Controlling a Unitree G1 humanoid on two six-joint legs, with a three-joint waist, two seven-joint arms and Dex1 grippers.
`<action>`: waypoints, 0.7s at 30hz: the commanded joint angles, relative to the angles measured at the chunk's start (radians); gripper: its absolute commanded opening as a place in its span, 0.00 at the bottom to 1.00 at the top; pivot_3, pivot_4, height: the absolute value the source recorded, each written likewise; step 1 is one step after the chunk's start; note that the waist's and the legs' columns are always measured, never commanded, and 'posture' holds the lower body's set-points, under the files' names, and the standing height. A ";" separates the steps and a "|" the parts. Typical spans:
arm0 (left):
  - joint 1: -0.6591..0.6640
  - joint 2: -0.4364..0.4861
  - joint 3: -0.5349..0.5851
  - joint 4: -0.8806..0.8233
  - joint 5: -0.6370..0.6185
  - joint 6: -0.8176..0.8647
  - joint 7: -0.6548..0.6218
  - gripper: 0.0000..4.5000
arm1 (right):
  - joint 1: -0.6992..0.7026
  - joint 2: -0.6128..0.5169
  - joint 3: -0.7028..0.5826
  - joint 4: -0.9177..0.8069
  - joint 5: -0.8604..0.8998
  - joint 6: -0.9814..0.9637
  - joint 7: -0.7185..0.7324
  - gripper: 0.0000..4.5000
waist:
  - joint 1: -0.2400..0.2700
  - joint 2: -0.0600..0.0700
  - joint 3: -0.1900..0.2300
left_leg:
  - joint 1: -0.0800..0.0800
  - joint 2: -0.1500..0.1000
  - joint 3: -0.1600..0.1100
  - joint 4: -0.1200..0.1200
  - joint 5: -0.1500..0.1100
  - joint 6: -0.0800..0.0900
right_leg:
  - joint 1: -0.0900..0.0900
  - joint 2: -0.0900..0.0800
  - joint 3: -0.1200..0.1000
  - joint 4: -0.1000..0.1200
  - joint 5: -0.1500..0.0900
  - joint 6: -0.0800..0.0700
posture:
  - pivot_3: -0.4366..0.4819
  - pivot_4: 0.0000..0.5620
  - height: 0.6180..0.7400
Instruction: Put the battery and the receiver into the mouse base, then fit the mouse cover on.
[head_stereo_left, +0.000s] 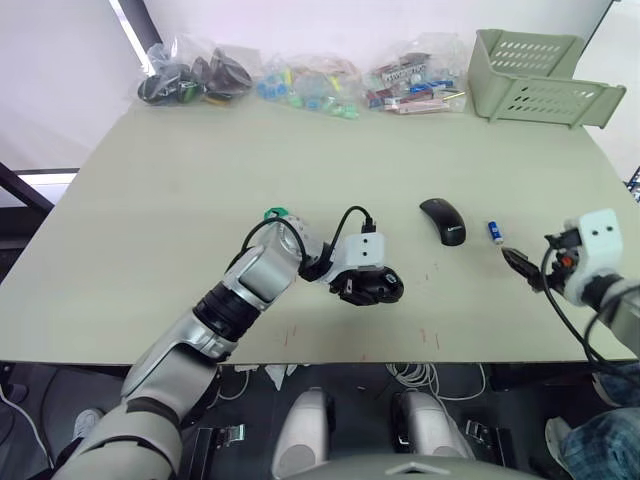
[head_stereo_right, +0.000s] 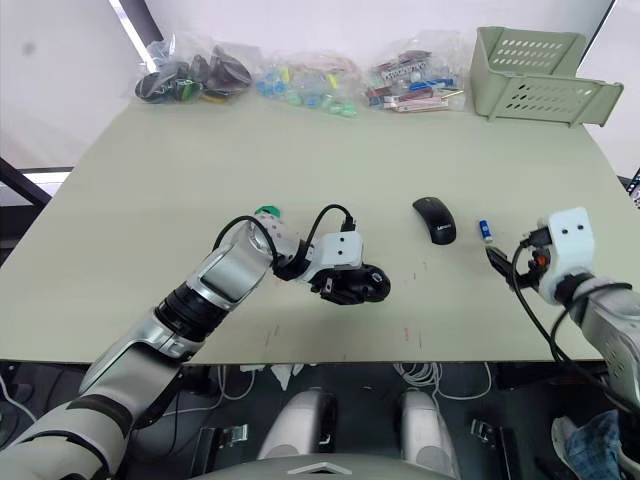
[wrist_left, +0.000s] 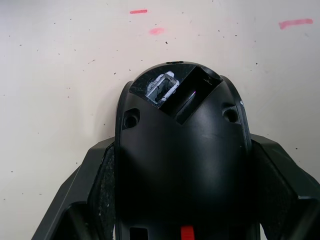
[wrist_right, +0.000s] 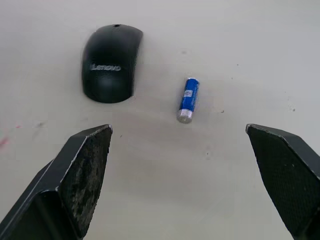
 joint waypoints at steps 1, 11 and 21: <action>0.022 -0.014 -0.046 0.031 0.033 0.006 0.007 0.65 | -0.076 0.051 0.032 0.086 -0.064 -0.008 -0.078 1.00 | 0.002 0.001 0.000 | 0.000 0.000 0.000 0.000 0.000 0.000 | 0.000 0.000 0.000 0.000 0.000 0.000 | 0.48 0.27 1.00; 0.031 -0.027 -0.044 0.029 0.040 0.014 0.019 0.65 | -0.204 0.194 0.087 0.292 -0.174 -0.110 -0.153 0.77 | 0.001 0.003 -0.001 | 0.000 -0.001 0.000 0.000 0.000 0.000 | 0.000 0.000 0.000 0.001 0.000 0.000 | 0.48 0.27 1.00; 0.051 -0.023 -0.049 0.004 0.040 0.021 0.021 0.65 | -0.208 0.221 0.091 0.317 -0.210 -0.129 -0.154 0.57 | -0.001 0.003 -0.002 | 0.000 -0.001 0.000 0.000 0.000 0.000 | 0.000 0.000 0.000 0.001 0.000 0.000 | 0.48 0.27 1.00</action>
